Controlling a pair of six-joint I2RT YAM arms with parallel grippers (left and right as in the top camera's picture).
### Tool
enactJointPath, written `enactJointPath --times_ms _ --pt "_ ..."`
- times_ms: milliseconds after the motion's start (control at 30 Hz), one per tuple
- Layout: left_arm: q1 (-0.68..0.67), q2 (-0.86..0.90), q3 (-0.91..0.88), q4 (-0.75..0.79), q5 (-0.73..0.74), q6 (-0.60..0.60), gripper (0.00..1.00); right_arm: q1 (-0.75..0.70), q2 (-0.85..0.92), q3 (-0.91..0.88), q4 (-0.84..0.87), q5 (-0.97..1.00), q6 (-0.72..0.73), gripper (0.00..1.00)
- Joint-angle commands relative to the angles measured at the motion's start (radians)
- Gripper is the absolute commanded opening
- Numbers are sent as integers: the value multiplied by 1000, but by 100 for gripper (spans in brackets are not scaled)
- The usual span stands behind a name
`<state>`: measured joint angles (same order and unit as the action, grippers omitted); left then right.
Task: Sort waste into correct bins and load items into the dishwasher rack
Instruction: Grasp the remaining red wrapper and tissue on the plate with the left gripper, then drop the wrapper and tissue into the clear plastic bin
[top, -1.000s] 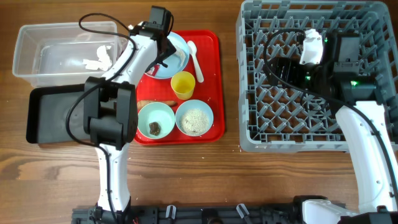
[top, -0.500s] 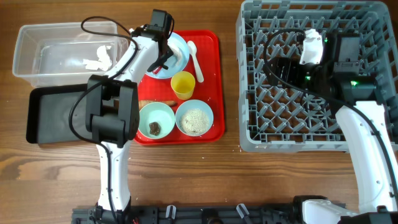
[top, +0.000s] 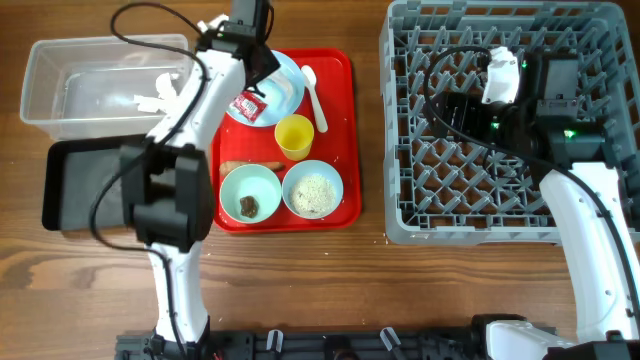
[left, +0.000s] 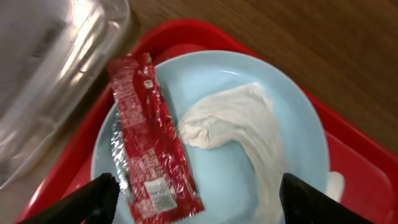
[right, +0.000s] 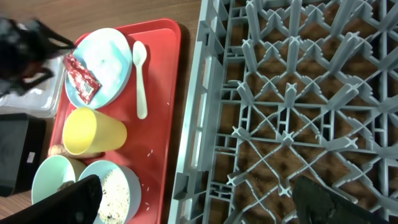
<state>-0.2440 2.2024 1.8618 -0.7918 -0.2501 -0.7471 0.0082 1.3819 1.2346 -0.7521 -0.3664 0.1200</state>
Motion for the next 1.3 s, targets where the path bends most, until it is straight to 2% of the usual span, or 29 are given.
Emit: enactJointPath --times_ms 0,33,67,100,367,400,433,500,533,700,833,967,1100,1267 --pt "4 85 3 53 -8 5 86 -2 4 14 -2 -16 11 100" --pt "4 91 3 56 -8 -5 88 -2 4 14 -2 -16 12 100" --pt "4 99 3 56 -5 -28 96 -2 4 14 -1 -16 11 100" --pt "4 103 3 56 -5 -28 100 -2 4 14 0 -16 11 100" --pt "3 167 3 126 37 -27 99 -2 4 14 3 -15 11 100" --pt "3 167 3 127 37 -27 93 -2 4 14 3 -15 11 100" --pt "3 167 3 124 42 -24 78 -2 4 14 3 -15 11 100" --pt "3 167 3 123 76 -16 20 -2 4 14 3 -16 11 100" --pt "3 167 3 123 85 -16 4 -2 4 14 5 -16 11 100" --pt "5 141 3 122 85 -16 4 -2 4 14 7 -16 11 100" --pt "5 -38 5 117 85 11 4 -2 4 14 11 -15 11 100" --pt "13 -257 5 35 84 45 4 -2 4 14 14 -16 11 100" --pt "105 -317 5 -11 15 63 4 -2 4 14 14 -16 13 100" --pt "288 -251 5 -13 -29 62 4 -2 4 14 14 -16 14 100"
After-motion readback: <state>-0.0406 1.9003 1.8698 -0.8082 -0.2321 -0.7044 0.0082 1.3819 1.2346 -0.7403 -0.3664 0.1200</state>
